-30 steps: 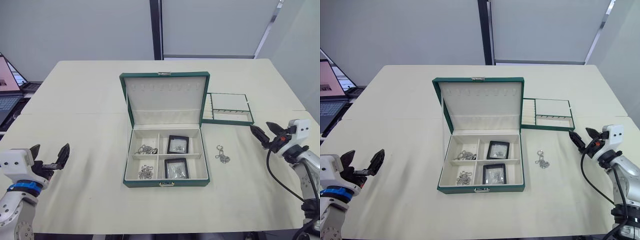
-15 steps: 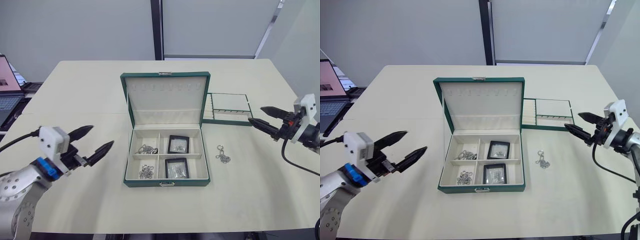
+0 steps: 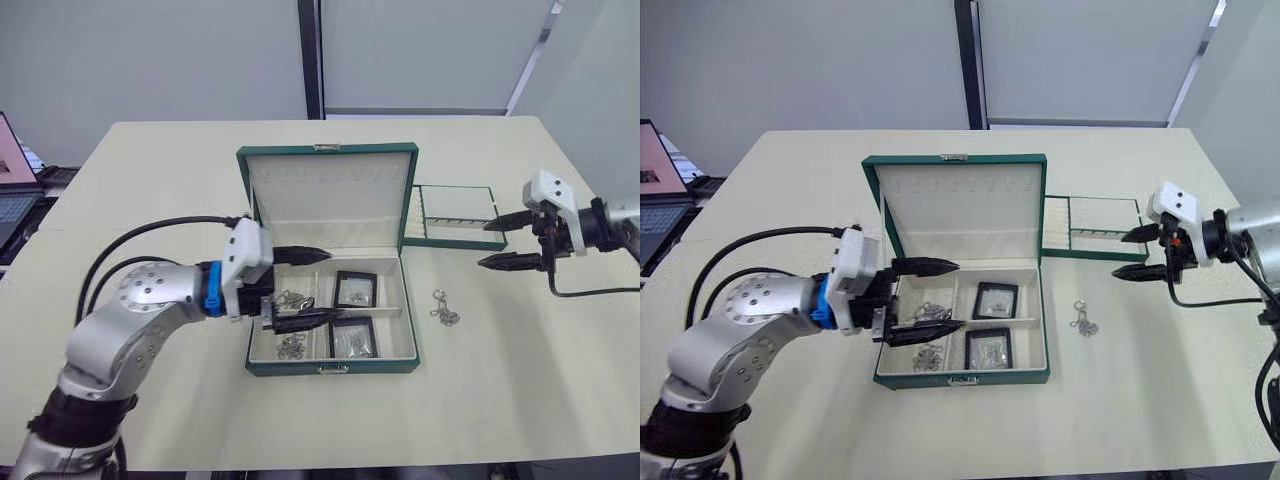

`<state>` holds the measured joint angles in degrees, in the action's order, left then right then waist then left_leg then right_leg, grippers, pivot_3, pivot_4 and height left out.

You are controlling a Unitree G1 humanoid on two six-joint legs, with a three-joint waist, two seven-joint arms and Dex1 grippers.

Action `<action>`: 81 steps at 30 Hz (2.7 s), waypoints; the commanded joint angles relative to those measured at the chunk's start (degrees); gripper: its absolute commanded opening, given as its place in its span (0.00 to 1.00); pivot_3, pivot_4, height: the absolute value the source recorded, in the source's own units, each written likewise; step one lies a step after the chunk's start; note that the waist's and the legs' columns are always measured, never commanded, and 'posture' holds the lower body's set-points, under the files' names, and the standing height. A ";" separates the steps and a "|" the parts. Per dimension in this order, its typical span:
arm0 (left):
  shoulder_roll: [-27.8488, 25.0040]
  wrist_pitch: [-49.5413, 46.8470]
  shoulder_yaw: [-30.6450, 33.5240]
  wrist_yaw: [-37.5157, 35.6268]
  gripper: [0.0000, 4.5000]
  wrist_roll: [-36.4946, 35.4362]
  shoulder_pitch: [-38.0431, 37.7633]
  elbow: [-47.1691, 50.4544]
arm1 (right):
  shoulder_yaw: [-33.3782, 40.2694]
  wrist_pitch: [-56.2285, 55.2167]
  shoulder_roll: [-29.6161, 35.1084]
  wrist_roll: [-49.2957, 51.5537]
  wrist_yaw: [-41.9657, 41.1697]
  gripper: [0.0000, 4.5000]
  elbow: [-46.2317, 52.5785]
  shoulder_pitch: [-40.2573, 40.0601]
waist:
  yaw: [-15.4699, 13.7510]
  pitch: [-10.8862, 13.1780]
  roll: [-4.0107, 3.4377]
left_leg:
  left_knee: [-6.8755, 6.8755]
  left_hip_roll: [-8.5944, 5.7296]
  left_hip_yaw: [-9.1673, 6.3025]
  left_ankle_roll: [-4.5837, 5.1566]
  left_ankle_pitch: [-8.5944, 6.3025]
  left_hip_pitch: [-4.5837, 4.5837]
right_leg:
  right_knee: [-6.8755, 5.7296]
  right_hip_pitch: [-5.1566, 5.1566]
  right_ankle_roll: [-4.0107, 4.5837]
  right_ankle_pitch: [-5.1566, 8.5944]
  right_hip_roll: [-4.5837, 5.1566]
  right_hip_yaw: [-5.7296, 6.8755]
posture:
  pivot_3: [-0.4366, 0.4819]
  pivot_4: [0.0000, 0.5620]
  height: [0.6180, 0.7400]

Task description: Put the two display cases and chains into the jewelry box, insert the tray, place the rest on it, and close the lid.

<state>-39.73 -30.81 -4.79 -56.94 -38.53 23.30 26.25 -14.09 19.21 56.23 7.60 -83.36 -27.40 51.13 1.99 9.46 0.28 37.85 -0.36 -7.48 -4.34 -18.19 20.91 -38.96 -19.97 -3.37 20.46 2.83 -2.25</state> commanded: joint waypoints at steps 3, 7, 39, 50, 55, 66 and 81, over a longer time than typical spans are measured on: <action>7.24 4.45 -5.74 1.06 1.00 5.36 3.72 -4.40 | -4.59 -10.61 -4.11 -9.33 0.45 0.99 -11.62 6.85 | 0.05 -0.01 0.00 | 0.03 0.00 0.03 -0.01 0.00 -0.01 | -0.01 0.00 0.00 0.00 -0.02 -0.01 | 0.48 0.27 1.00; 12.01 9.04 -8.03 2.63 1.00 10.60 3.97 -8.77 | -6.71 -19.13 -7.29 -14.87 2.66 0.99 -21.97 10.78 | 0.09 0.00 0.00 | 0.10 0.02 0.18 -0.01 0.01 0.04 | -0.02 -0.01 -0.02 -0.01 0.01 -0.01 | 0.48 0.27 1.00; 21.63 15.24 -7.84 9.23 1.00 18.22 3.86 -13.04 | -6.44 -32.47 -17.68 -27.56 13.40 0.34 -46.17 20.24 | 1.12 -0.03 -0.03 | 0.13 0.04 0.45 -0.02 0.02 0.01 | -0.11 -0.03 -0.06 -0.03 0.12 -0.02 | 0.48 0.27 1.00; 22.11 16.50 -7.77 9.21 1.00 19.08 4.97 -14.93 | -6.29 -32.80 -17.63 -28.30 12.85 0.00 -46.82 21.45 | 1.17 -0.03 -0.04 | 0.14 0.04 0.47 -0.02 0.02 0.01 | -0.12 -0.03 -0.06 -0.04 0.13 -0.02 | 0.48 0.27 1.00; 22.35 16.66 -8.05 8.71 1.00 19.18 4.48 -14.71 | -5.91 -32.71 -17.61 -28.28 11.48 0.00 -46.67 21.77 | 1.22 -0.03 -0.04 | 0.15 0.04 0.50 -0.02 0.02 0.01 | -0.12 -0.03 -0.06 -0.04 0.13 -0.02 | 0.48 0.27 1.00; 19.40 18.70 -5.04 3.27 1.00 16.71 5.85 -15.79 | -2.06 -30.89 -10.44 -25.36 2.46 0.00 -44.42 25.65 | 1.24 -0.01 -0.08 | 0.13 0.02 0.54 -0.02 0.02 0.03 | -0.11 -0.06 -0.07 -0.04 0.18 -0.02 | 0.48 0.27 1.00; 9.08 15.09 3.91 -0.30 1.00 9.38 -4.18 -5.29 | -6.35 -22.42 9.96 -6.85 -9.14 0.00 -20.41 14.79 | 1.12 0.03 -0.17 | 0.08 0.04 0.59 -0.02 0.01 0.04 | -0.07 -0.08 -0.07 -0.04 0.22 -0.06 | 0.48 0.27 1.00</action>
<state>-30.16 -15.86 -2.70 -57.01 -27.50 19.47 17.70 -20.12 -5.30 63.75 -4.38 -90.37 -53.37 65.38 3.11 9.48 0.10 37.94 -0.33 -6.88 -4.35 -18.18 20.94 -39.04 -20.05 -3.44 20.42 3.06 -2.32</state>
